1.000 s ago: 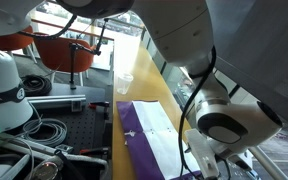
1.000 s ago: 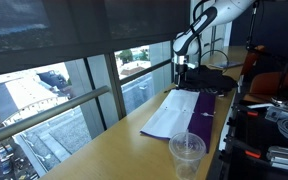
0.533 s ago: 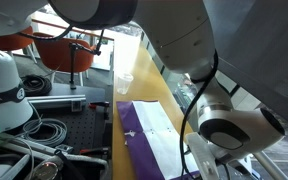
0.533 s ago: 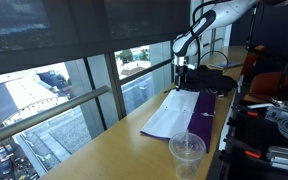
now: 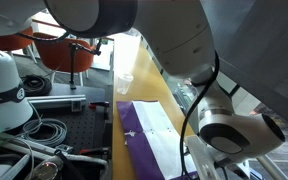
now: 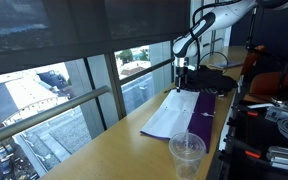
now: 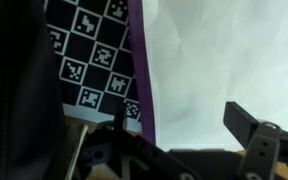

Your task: Close the open file

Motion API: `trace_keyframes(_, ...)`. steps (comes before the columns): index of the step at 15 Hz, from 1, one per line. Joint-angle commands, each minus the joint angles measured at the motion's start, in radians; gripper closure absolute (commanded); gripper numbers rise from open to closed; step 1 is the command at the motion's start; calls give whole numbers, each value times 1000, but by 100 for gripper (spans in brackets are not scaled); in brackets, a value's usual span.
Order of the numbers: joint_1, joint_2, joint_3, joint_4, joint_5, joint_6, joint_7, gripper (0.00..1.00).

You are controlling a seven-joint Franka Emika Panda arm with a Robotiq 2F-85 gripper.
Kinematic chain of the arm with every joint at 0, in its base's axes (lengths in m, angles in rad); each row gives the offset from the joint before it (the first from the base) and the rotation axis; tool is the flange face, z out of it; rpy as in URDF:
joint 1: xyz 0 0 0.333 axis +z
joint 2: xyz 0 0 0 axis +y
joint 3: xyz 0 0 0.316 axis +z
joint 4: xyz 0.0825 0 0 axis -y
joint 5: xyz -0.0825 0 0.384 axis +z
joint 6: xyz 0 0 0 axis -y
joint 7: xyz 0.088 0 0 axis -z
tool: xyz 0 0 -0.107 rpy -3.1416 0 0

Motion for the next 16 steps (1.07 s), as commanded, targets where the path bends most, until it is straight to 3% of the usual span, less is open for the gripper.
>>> trace_keyframes(1, -21, 14, 32, 36, 33, -36, -27, 31)
trace_keyframes(10, -20, 21, 45, 54, 43, -44, -22, 99)
trace_keyframes(16, -9, -14, 46, 43, 49, -61, -13, 100)
